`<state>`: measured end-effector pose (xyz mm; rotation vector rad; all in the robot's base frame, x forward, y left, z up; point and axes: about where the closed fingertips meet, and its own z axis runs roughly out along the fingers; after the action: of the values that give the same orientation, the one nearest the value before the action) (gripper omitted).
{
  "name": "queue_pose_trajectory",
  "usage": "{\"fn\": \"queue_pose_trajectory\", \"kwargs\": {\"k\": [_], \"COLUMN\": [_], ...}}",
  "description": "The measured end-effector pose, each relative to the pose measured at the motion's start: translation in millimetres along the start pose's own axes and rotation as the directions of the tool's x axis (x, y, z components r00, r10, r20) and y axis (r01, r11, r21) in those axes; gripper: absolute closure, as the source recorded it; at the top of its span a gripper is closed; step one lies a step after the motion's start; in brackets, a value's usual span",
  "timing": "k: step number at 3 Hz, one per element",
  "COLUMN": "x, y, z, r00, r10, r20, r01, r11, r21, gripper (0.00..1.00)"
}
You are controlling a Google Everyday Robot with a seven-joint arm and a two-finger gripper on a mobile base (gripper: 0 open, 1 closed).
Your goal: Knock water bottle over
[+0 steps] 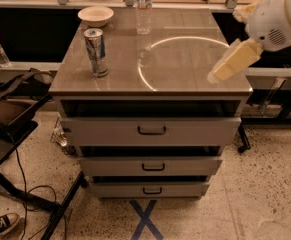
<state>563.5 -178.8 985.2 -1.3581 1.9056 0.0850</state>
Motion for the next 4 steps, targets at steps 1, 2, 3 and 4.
{"fn": "queue_pose_trajectory", "kwargs": {"k": [1,2,3,4], "x": [-15,-29,-28,-28], "y": [-25,-67,-87,-87], "z": [30,64,79,79], "r00": [0.982,0.933,0.899,0.899], "r10": [0.055,0.122,0.196,0.196], "r20": [0.180,0.339,0.391,0.391], "r01": [-0.065,-0.179,-0.278,-0.278], "r11": [0.9965,0.9735,0.9461,0.9461], "r21": [0.053,0.143,0.166,0.166], "gripper": [0.00,0.00,0.00,0.00]}}
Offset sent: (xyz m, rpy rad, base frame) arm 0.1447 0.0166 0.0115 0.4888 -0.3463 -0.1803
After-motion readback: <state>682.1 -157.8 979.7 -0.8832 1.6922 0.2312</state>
